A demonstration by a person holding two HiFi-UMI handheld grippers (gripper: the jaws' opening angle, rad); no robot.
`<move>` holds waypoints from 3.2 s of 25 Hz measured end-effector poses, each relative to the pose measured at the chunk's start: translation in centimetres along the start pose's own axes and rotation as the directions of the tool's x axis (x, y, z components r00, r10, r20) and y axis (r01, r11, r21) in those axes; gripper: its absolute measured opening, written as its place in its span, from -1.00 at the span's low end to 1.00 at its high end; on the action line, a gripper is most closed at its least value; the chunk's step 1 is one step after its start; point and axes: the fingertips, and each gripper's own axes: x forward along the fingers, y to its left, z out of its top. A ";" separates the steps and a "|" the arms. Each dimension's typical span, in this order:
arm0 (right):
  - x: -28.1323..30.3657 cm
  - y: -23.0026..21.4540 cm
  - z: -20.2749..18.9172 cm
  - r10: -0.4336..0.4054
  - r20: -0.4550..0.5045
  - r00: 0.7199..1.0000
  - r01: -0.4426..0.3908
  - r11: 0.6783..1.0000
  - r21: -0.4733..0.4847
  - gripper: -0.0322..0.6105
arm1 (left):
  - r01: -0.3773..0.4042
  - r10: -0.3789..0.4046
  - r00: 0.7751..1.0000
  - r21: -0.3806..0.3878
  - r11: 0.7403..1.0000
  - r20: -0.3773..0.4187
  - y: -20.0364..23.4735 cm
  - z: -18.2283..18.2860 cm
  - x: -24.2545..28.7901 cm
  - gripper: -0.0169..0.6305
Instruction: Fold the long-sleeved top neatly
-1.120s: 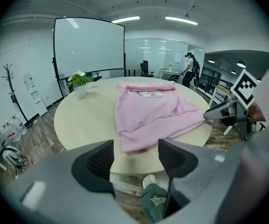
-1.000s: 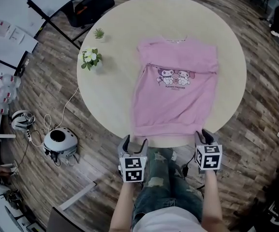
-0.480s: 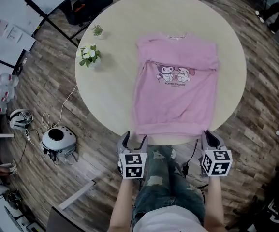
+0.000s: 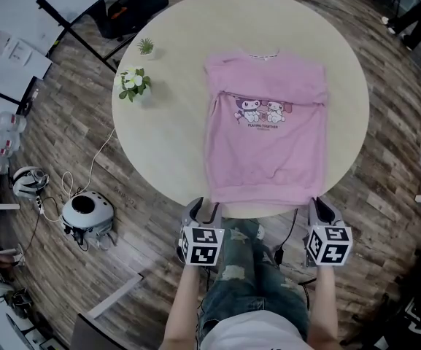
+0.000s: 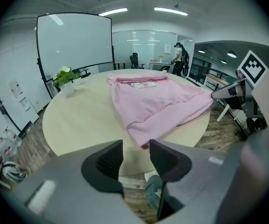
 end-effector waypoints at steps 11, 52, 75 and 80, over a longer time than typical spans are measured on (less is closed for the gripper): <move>0.1 0.1 -0.1 -0.009 -0.010 1.000 0.009 1.000 0.005 -0.72 | 0.040 -0.039 0.998 0.021 0.999 -0.046 -1.2 -0.1 0.7 -0.87; -1.2 2.0 -1.5 0.060 -0.075 0.995 -0.064 0.997 -0.052 -0.72 | 0.025 -0.021 0.999 0.092 0.995 -0.037 1.8 1.7 -2.8 -0.88; -5.7 3.6 2.1 0.123 -0.005 0.992 -0.123 0.989 -0.076 -0.72 | 0.011 -0.021 0.998 0.155 0.988 0.062 2.3 7.0 -8.1 -0.88; -5.3 2.5 6.6 0.117 0.057 0.992 -0.113 0.991 -0.066 -0.72 | 0.018 -0.037 0.994 0.181 0.983 0.102 3.4 11.2 -7.7 -0.88</move>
